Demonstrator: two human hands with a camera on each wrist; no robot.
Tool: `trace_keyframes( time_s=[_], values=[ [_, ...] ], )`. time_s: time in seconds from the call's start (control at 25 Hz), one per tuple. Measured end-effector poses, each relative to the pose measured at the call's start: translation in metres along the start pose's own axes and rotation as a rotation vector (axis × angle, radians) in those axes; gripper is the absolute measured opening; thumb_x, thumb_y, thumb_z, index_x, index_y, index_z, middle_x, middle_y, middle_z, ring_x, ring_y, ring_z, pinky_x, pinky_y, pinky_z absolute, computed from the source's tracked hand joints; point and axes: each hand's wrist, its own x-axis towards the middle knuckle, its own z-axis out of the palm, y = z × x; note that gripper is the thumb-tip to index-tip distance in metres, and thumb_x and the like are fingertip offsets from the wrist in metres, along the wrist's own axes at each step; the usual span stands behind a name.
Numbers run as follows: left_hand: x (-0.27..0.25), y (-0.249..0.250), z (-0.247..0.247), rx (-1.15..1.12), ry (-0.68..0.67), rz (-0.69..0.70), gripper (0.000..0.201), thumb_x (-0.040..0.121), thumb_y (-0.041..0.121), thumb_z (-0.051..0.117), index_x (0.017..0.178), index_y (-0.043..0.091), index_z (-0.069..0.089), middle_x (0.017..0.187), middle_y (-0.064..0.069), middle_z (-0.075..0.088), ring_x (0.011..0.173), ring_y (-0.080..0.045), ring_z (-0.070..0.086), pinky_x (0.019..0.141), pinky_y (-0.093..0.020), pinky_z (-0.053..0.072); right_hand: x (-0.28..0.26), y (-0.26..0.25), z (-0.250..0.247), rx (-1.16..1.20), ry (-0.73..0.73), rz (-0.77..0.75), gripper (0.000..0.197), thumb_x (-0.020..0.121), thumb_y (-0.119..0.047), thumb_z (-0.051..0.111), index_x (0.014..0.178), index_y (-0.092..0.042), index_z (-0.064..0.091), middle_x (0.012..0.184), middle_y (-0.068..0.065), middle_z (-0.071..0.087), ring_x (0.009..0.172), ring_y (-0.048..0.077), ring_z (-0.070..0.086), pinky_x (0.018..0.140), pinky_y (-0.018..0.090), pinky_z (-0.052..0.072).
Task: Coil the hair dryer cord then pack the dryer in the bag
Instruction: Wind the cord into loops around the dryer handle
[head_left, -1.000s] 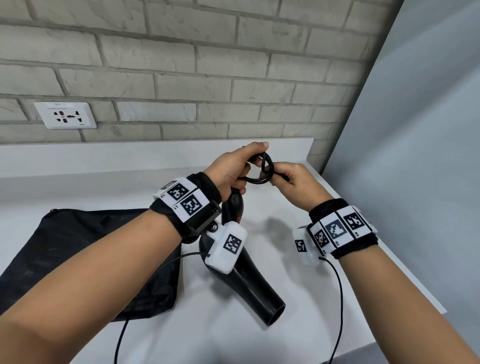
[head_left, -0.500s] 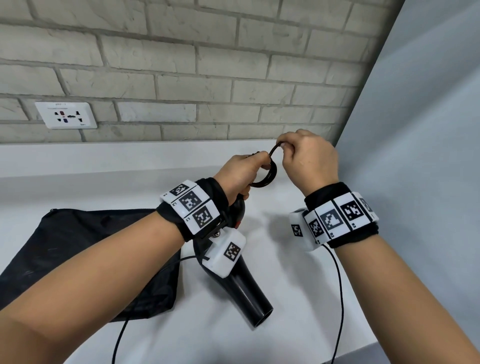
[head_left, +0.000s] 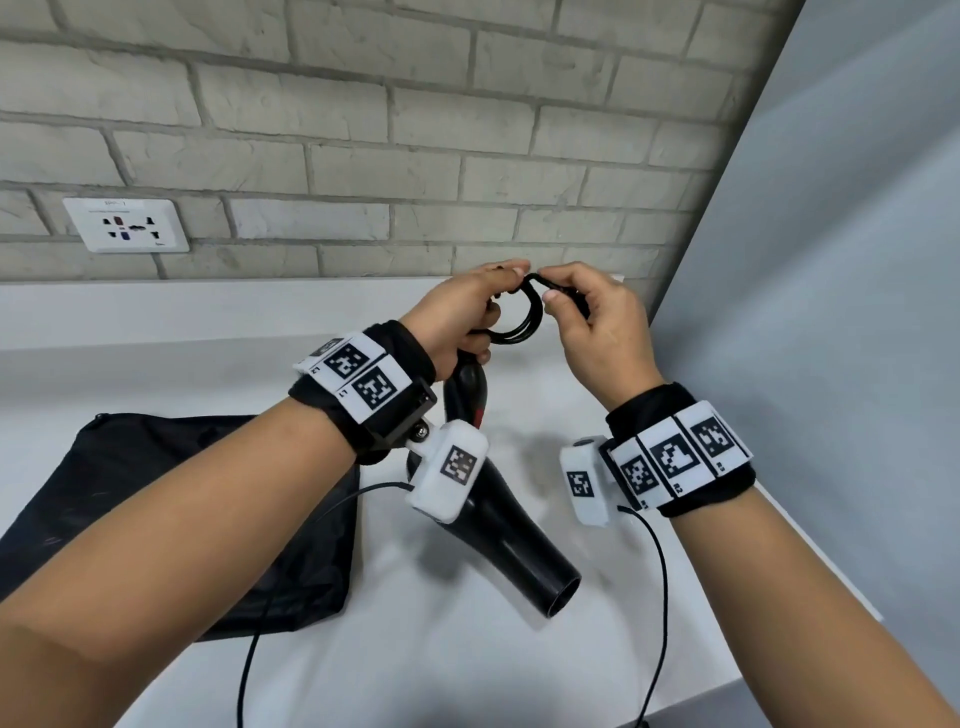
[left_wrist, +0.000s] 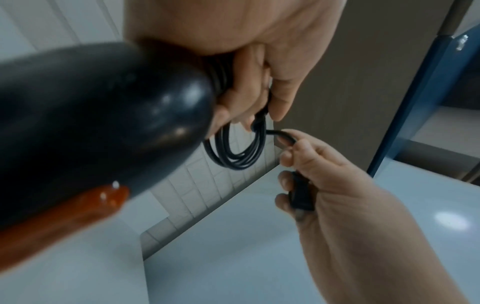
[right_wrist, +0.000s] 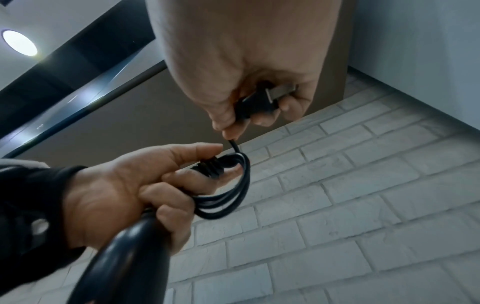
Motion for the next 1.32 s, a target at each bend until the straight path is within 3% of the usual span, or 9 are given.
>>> trace_keyframes(
  time_s=[0.08, 0.28, 0.44, 0.56, 0.76, 0.88, 0.96, 1.08, 1.32],
  values=[
    [-0.002, -0.002, 0.002, 0.025, -0.052, 0.006, 0.014, 0.093, 0.034, 0.045, 0.086, 0.028, 0.056, 0.044, 0.010, 0.021, 0.033, -0.007, 0.013, 0.048, -0.025, 0.016, 0.005, -0.002, -0.001, -0.021, 0.009, -0.032, 0.025, 0.082, -0.016, 0.048, 0.098, -0.013, 0.068, 0.096, 0.002, 0.071, 0.095, 0.023, 0.062, 0.086, 0.037, 0.049],
    [-0.002, -0.002, 0.008, 0.033, 0.006, 0.080, 0.017, 0.092, 0.030, 0.051, 0.077, 0.025, 0.047, 0.043, 0.010, 0.025, 0.032, -0.006, 0.016, 0.042, -0.019, 0.016, 0.007, -0.005, -0.001, -0.107, -0.001, -0.112, 0.027, 0.086, -0.017, 0.046, 0.104, -0.012, 0.066, 0.101, 0.004, 0.070, 0.098, 0.025, 0.058, 0.083, 0.021, 0.038],
    [0.000, 0.001, 0.006, -0.091, 0.092, 0.179, 0.011, 0.093, 0.020, 0.050, 0.081, 0.020, 0.048, 0.040, 0.011, 0.031, 0.029, -0.005, 0.022, 0.039, -0.017, 0.024, -0.002, -0.014, 0.011, 0.043, 0.017, -0.104, 0.033, 0.089, -0.010, 0.038, 0.117, -0.004, 0.056, 0.105, 0.010, 0.066, 0.100, 0.025, 0.059, 0.090, 0.028, 0.046],
    [-0.002, 0.002, 0.004, -0.178, 0.064, 0.211, 0.014, 0.093, 0.017, 0.049, 0.080, 0.019, 0.046, 0.038, 0.011, 0.028, 0.030, -0.006, 0.019, 0.041, -0.018, 0.022, -0.004, -0.015, 0.012, 0.105, 0.008, -0.056, 0.035, 0.089, -0.013, 0.035, 0.119, -0.004, 0.052, 0.097, 0.004, 0.060, 0.091, 0.016, 0.056, 0.081, 0.011, 0.041],
    [-0.005, 0.005, 0.005, -0.238, 0.015, 0.217, 0.028, 0.096, 0.035, 0.043, 0.071, 0.023, 0.040, 0.042, 0.009, 0.020, 0.031, -0.007, 0.013, 0.042, -0.018, 0.024, -0.001, -0.007, 0.001, 0.046, -0.088, -0.027, 0.034, 0.087, -0.006, 0.038, 0.118, -0.002, 0.053, 0.106, 0.011, 0.057, 0.094, 0.011, 0.049, 0.080, 0.000, 0.032],
    [-0.002, 0.004, 0.005, -0.231, 0.041, 0.210, 0.027, 0.096, 0.039, 0.041, 0.074, 0.023, 0.042, 0.044, 0.008, 0.018, 0.032, -0.007, 0.012, 0.042, -0.017, 0.026, -0.002, -0.007, -0.003, 0.030, -0.177, 0.020, 0.039, 0.087, -0.001, 0.047, 0.123, -0.012, 0.053, 0.104, 0.004, 0.046, 0.089, 0.008, 0.046, 0.083, 0.005, 0.036],
    [0.001, 0.001, 0.004, -0.212, 0.070, 0.207, 0.027, 0.096, 0.040, 0.041, 0.075, 0.023, 0.042, 0.044, 0.007, 0.020, 0.033, -0.008, 0.014, 0.042, -0.018, 0.025, -0.001, -0.012, -0.006, 0.160, -0.189, 0.055, 0.038, 0.081, -0.001, 0.059, 0.113, -0.021, 0.061, 0.098, 0.006, 0.052, 0.080, 0.006, 0.049, 0.080, 0.014, 0.045],
    [0.002, -0.002, 0.004, -0.197, 0.085, 0.194, 0.030, 0.096, 0.042, 0.037, 0.074, 0.023, 0.041, 0.041, 0.009, 0.022, 0.032, -0.008, 0.015, 0.042, -0.018, 0.024, 0.000, -0.019, -0.007, 0.448, -0.125, 0.114, 0.034, 0.069, 0.003, 0.072, 0.080, -0.028, 0.063, 0.084, -0.002, 0.062, 0.073, 0.003, 0.054, 0.071, 0.024, 0.051],
    [-0.005, 0.008, 0.002, -0.332, 0.005, 0.150, 0.035, 0.096, 0.043, 0.037, 0.069, 0.021, 0.038, 0.040, 0.006, 0.024, 0.027, -0.007, 0.013, 0.035, -0.013, 0.019, -0.005, -0.010, 0.010, 0.442, -0.017, 0.167, 0.040, 0.056, -0.006, 0.083, 0.075, -0.031, 0.058, 0.085, -0.013, 0.055, 0.073, 0.001, 0.052, 0.070, 0.016, 0.047]
  ],
)
